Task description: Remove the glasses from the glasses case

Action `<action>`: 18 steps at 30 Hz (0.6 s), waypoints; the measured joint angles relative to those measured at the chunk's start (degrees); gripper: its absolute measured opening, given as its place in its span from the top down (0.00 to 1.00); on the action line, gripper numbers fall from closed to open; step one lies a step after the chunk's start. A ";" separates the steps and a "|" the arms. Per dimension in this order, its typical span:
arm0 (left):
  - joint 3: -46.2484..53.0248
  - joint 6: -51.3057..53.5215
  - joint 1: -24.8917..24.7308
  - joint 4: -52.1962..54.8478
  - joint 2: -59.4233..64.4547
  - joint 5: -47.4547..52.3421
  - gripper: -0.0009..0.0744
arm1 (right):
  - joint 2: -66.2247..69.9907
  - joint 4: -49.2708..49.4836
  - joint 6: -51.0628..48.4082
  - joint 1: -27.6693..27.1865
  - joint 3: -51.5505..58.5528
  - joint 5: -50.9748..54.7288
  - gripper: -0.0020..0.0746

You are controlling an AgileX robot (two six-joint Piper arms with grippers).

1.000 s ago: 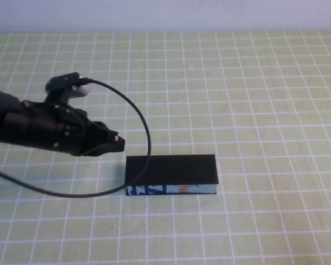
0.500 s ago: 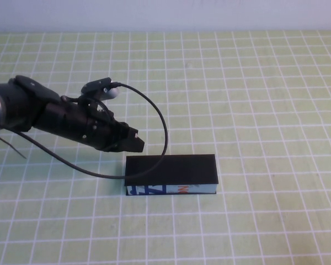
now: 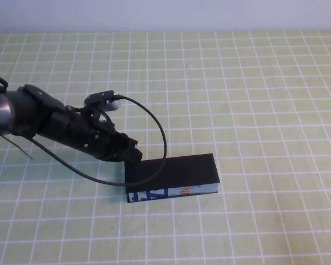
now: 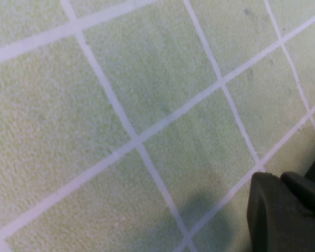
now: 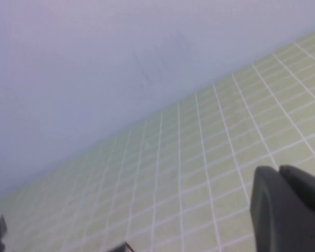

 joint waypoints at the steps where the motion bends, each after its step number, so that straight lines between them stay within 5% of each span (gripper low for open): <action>1: 0.00 0.00 0.00 0.03 0.10 0.00 0.99 | 0.00 2.14 0.18 0.00 0.00 -1.52 1.00; 9: 0.00 0.10 0.00 0.26 0.09 0.00 0.99 | 5.75 7.61 1.01 0.00 -8.82 13.15 1.00; 18: 0.00 0.12 0.00 0.26 0.09 0.00 0.99 | 37.32 1.88 -9.81 0.00 -29.85 36.92 1.00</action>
